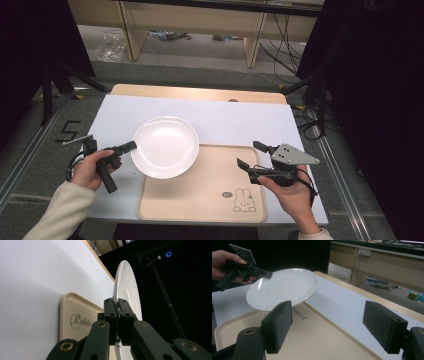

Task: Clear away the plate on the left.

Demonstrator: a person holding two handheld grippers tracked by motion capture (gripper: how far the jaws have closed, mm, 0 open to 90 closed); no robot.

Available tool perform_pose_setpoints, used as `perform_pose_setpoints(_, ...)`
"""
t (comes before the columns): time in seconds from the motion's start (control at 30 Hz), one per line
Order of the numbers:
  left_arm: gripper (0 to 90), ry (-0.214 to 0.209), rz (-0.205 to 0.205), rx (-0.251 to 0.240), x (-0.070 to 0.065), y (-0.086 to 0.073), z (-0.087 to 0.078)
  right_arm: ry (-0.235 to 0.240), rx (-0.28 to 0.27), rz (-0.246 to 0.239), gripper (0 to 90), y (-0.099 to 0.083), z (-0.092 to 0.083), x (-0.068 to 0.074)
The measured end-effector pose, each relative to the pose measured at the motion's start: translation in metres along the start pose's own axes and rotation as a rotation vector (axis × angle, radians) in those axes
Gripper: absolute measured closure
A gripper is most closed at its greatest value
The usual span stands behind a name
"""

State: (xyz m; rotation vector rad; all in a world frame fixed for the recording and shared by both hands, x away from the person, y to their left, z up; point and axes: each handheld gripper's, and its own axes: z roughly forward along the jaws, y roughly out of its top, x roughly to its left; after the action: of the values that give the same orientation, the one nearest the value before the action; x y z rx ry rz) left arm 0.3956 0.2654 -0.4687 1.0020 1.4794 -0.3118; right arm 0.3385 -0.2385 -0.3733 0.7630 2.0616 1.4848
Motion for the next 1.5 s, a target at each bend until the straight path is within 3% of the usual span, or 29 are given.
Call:
perform_pose_setpoints(0.3, 86.7, 0.003, 0.003, 0.015, -0.001, -0.003, 0.006, 0.002, 0.002, 0.000, 24.7, 0.000, 0.000, 0.000)
perform_pose_setpoints(0.33, 86.6, -0.012, 0.013, 0.015, -0.001, -0.003, 0.007, 0.002, 0.002, 0.000, 24.8, 0.000, 0.000, 0.000)
perform_pose_setpoints(0.37, 86.6, 0.006, 0.004, 0.020, -0.002, -0.004, 0.007, 0.001, 0.001, 0.001, 24.8, 0.000, 0.000, 0.000)
perform_pose_setpoints(0.53, 86.6, 0.009, 0.008, 0.030, -0.002, -0.006, 0.011, 0.006, 0.003, 0.017, 24.9, 0.000, 0.000, 0.001)
perform_pose_setpoints(0.63, 86.6, 0.002, 0.016, 0.042, -0.003, -0.009, 0.016, 0.001, -0.001, -0.002, 24.9, 0.000, 0.000, 0.000)
perform_pose_setpoints(1.0, 86.6, -0.010, 0.024, 0.048, -0.005, -0.013, 0.023, 0.000, -0.005, 0.002, 24.9, 0.000, 0.001, 0.000)
perform_pose_setpoints(1.07, 86.6, -0.009, 0.026, 0.048, -0.004, -0.013, 0.024, 0.004, -0.002, 0.018, 24.9, 0.000, 0.001, 0.002)
perform_pose_setpoints(1.1, 86.6, 0.010, 0.023, 0.060, -0.005, -0.013, 0.024, 0.012, -0.004, 0.012, 24.9, 0.000, 0.001, 0.001)
perform_pose_setpoints(1.2, 86.6, 0.010, 0.024, 0.065, -0.005, -0.014, 0.025, -0.001, -0.006, 0.000, 24.9, 0.000, 0.000, 0.000)
perform_pose_setpoints(1.33, 86.6, -0.009, 0.027, 0.060, -0.005, -0.016, 0.027, 0.002, -0.005, 0.002, 25.0, 0.000, 0.001, 0.000)
perform_pose_setpoints(1.5, 86.6, 0.016, 0.026, 0.080, -0.005, -0.018, 0.029, -0.001, -0.006, 0.001, 25.0, 0.000, 0.000, 0.000)
